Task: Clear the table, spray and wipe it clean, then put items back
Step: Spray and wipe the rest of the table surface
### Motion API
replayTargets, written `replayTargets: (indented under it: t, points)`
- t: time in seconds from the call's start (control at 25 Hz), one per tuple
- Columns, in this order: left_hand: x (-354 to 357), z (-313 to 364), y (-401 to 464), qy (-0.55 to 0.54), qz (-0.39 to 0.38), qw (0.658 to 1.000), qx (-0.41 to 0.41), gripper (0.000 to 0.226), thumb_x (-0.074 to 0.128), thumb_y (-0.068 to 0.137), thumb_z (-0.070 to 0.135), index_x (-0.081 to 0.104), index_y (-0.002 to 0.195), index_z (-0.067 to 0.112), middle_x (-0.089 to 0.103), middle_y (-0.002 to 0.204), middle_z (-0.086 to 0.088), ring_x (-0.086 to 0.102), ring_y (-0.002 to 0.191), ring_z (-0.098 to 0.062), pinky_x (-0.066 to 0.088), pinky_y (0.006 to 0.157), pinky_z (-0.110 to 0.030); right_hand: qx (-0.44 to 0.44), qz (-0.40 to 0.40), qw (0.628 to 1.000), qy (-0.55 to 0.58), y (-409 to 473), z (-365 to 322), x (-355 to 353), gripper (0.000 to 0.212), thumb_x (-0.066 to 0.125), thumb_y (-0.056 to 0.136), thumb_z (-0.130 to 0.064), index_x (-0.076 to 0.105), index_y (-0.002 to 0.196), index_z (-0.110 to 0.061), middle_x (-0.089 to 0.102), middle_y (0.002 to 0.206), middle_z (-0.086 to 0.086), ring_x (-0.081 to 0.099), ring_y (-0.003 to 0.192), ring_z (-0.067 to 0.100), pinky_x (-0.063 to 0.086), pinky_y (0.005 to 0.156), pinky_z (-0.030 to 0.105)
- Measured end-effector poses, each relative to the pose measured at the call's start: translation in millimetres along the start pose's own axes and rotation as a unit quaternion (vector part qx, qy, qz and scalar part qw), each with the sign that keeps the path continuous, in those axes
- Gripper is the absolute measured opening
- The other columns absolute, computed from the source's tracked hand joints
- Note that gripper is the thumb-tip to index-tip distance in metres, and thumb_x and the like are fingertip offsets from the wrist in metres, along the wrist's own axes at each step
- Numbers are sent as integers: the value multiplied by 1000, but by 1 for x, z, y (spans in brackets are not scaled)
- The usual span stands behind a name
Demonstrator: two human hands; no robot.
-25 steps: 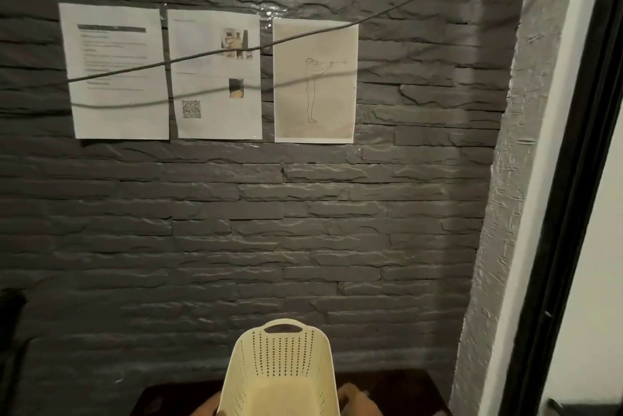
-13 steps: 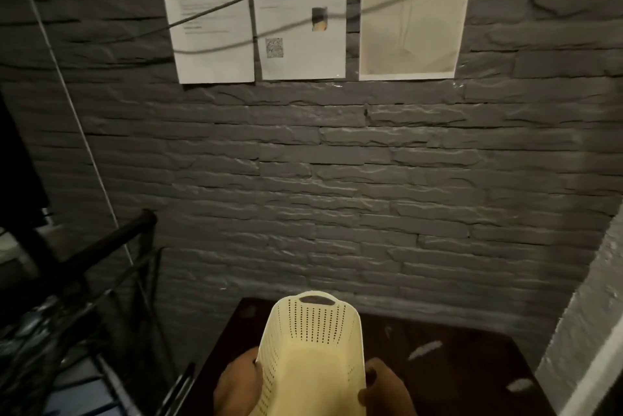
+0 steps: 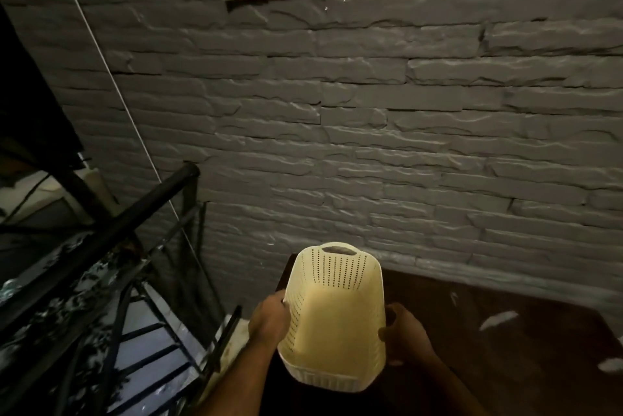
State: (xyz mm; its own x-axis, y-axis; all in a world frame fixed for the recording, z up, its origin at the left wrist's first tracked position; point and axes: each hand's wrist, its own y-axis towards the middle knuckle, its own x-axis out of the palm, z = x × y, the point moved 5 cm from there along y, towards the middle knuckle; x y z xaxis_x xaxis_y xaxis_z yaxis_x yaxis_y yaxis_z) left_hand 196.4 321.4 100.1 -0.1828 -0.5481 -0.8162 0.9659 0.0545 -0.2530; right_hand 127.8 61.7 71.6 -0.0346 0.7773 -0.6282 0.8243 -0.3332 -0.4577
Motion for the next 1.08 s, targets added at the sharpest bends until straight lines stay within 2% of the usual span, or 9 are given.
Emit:
replayTargets:
  t: [0.08, 0.2, 0.44, 0.56, 0.68, 0.84, 1.08]
  points:
    - [-1, -5, 21, 4, -13, 1000, 8, 34, 35, 100, 24, 60, 123, 23, 63, 126, -6, 57, 112, -25, 43, 88, -33, 7, 2, 1000, 2, 14, -8, 9, 59, 68, 82, -8, 45, 135, -18, 52, 93, -7, 70, 71, 19, 60, 48, 29]
    - [-2, -12, 49, -1, -21, 1000, 10, 35, 35, 101, 25, 58, 127, 25, 60, 128, -6, 55, 112, -26, 38, 84, -29, 8, 15, 1000, -8, 32, -21, 20, 50, 67, 82, -10, 50, 128, -18, 61, 102, -1, 71, 69, 17, 60, 49, 31]
    - [-3, -21, 87, -4, -13, 1000, 15, 33, 40, 100, 25, 60, 126, 23, 63, 126, -6, 57, 110, -26, 34, 78, -25, 28, 22, 999, -4, 54, -41, 32, 31, 64, 86, -12, 53, 112, -22, 62, 91, -1, 72, 68, 19, 62, 52, 36]
    - [-3, -23, 101, -21, -14, 1000, 16, 31, 40, 99, 24, 62, 121, 23, 64, 122, -6, 57, 99, -23, 34, 75, -26, 27, 27, 999, 4, 59, -49, 32, 24, 65, 83, -17, 53, 102, -26, 67, 88, -1, 73, 64, 19, 62, 54, 38]
    - [-1, -24, 111, -29, -12, 999, 13, 29, 40, 99, 24, 64, 117, 24, 65, 118, -5, 49, 87, -16, 34, 71, -26, 29, 34, 999, 17, 64, -51, 32, 22, 65, 83, -17, 53, 99, -26, 70, 84, 1, 73, 61, 22, 62, 54, 40]
    - [5, -27, 120, -30, -14, 999, 13, 31, 42, 99, 25, 63, 122, 26, 65, 120, -4, 56, 97, -20, 36, 74, -27, 34, 33, 999, 24, 72, -51, 35, 26, 66, 82, -17, 52, 100, -28, 69, 87, 1, 73, 60, 21, 62, 52, 37]
    - [10, -31, 136, -25, -21, 999, 7, 31, 41, 100, 26, 61, 124, 26, 64, 124, -2, 58, 108, -21, 36, 75, -28, 41, 25, 998, 28, 88, -52, 42, 26, 66, 82, -16, 54, 102, -26, 68, 91, 2, 73, 63, 21, 62, 52, 40]
